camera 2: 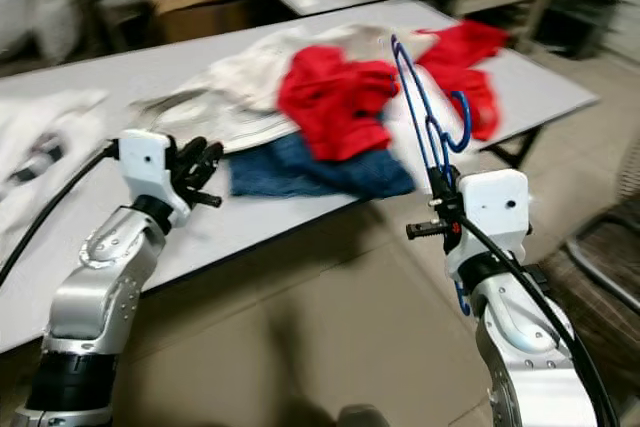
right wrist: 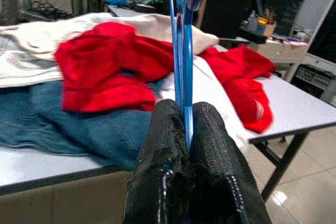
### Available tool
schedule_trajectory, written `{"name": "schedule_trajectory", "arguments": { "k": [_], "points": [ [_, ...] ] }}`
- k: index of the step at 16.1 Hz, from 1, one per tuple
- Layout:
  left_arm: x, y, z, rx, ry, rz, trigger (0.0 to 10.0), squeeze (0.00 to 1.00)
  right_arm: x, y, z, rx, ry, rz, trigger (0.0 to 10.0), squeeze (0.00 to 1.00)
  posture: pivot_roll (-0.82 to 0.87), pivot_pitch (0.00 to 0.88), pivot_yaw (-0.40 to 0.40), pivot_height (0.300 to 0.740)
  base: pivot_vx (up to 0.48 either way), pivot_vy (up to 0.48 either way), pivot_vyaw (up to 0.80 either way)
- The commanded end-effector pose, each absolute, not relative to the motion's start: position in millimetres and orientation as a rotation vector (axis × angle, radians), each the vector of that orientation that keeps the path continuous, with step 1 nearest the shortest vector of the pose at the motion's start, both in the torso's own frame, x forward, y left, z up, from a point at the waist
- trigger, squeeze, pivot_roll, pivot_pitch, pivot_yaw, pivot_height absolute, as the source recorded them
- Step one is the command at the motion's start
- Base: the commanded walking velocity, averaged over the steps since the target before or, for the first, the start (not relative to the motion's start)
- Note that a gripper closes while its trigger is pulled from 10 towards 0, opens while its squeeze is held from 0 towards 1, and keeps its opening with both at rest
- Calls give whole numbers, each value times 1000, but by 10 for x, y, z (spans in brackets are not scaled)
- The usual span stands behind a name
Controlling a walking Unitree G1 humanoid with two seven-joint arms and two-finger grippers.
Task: Hang hanger
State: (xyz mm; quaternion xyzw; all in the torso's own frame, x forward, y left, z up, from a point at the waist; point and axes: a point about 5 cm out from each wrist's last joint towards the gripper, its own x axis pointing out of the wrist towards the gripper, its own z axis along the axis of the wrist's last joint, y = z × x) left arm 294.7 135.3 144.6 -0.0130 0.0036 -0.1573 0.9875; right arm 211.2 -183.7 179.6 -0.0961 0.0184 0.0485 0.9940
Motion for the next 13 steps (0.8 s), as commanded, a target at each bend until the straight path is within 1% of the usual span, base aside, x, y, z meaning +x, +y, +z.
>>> {"name": "schedule_trajectory", "arguments": {
  "k": [1,3,4,6,7,8,9,10,11,12,13],
  "points": [
    [2957,1271,1473,-23,-5,-347,10000,0,2127,-1894,1818,-203,28,77,10000,0,-191,0,32,740,416,0,-800],
    [2959,1254,1466,-19,-4,-353,10000,0,2120,-1919,1822,-210,26,75,10000,0,-195,0,36,740,416,0,-716],
    [2958,1246,1454,-8,-1,-353,10000,0,2105,-1948,1827,-223,21,79,10000,0,-198,0,39,740,409,0,0],
    [3000,1305,1435,42,13,-291,10000,0,2090,-1977,1830,-240,23,109,10000,0,-200,0,41,740,332,0,0],
    [3034,1361,1431,45,23,-248,10000,98,2085,-1991,1841,-246,18,128,10000,0,-200,0,41,740,0,0,0],
    [3067,1426,1433,44,29,-203,10000,357,2080,-2006,1853,-252,12,136,10000,0,-200,0,41,740,0,0,0],
    [3081,1464,1445,64,17,-193,10000,373,2080,-2009,1865,-253,6,143,10000,0,-200,0,43,740,0,0,0],
    [3078,1477,1450,65,14,-192,10000,290,2081,-2004,1869,-254,5,149,10000,0,-196,0,41,740,0,0,0],
    [3073,1495,1443,7,19,-183,10000,267,2082,-1991,1865,-250,7,160,10000,0,-195,0,41,740,0,0,0],
    [3085,1509,1432,21,39,-192,10000,369,2086,-1980,1868,-250,5,169,10000,0,-192,0,41,740,0,0,0],
    [3096,1505,1442,50,36,-227,10000,933,2088,-1971,1873,-252,1,179,10000,0,-191,0,41,740,0,0,0]
  ]
}}
